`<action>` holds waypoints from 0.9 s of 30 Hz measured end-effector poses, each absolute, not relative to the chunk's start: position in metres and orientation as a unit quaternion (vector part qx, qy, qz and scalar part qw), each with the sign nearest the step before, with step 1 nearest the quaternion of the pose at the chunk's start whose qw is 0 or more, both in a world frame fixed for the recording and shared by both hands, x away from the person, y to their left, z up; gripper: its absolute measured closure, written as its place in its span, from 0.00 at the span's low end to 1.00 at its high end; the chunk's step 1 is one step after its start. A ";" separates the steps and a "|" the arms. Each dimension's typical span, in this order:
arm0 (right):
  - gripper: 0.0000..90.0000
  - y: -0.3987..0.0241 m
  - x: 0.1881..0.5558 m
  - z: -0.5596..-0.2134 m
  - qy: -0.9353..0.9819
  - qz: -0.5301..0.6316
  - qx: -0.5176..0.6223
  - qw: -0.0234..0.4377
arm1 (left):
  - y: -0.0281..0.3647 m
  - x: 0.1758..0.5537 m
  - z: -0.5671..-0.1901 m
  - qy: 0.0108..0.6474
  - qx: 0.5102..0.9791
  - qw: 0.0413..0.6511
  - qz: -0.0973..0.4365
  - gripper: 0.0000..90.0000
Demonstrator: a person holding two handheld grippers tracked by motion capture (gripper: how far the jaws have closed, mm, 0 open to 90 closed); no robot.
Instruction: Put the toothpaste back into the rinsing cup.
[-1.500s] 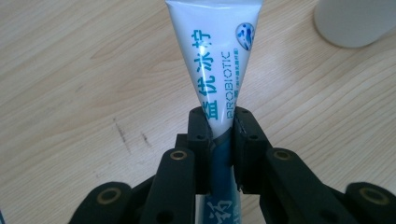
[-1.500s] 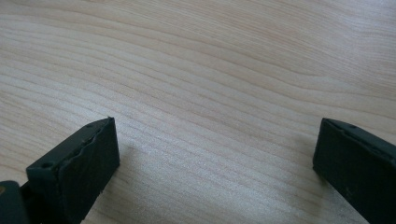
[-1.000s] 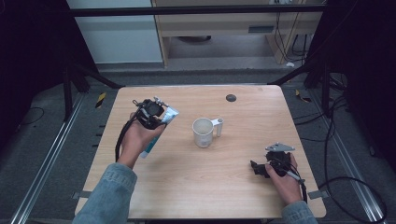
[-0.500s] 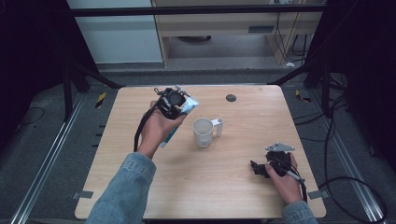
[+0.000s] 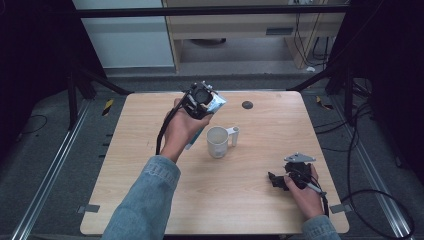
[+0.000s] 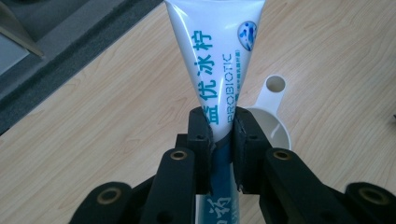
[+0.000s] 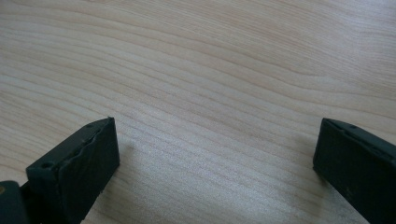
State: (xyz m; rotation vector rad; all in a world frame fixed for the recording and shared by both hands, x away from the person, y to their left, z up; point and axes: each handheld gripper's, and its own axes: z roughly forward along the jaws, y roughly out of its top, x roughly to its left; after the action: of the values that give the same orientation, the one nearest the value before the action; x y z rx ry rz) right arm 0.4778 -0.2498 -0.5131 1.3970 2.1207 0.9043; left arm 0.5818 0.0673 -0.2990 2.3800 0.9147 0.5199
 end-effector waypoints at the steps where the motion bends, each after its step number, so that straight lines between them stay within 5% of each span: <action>1: 0.01 -0.250 0.478 -0.513 0.767 0.327 0.506 0.221 | 0.066 0.582 -0.298 0.338 0.882 0.267 0.192 0.88; 27: 0.01 -0.250 0.478 -0.513 0.768 0.326 0.504 0.222 | 0.028 0.576 -0.284 0.328 0.875 0.300 0.191 0.88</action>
State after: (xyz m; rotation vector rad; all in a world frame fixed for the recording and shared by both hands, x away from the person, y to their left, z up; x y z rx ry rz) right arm 0.4778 -0.2501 -0.5131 1.3923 2.1230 0.8999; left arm 0.5763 0.0282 -0.2841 2.3238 0.8706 0.5076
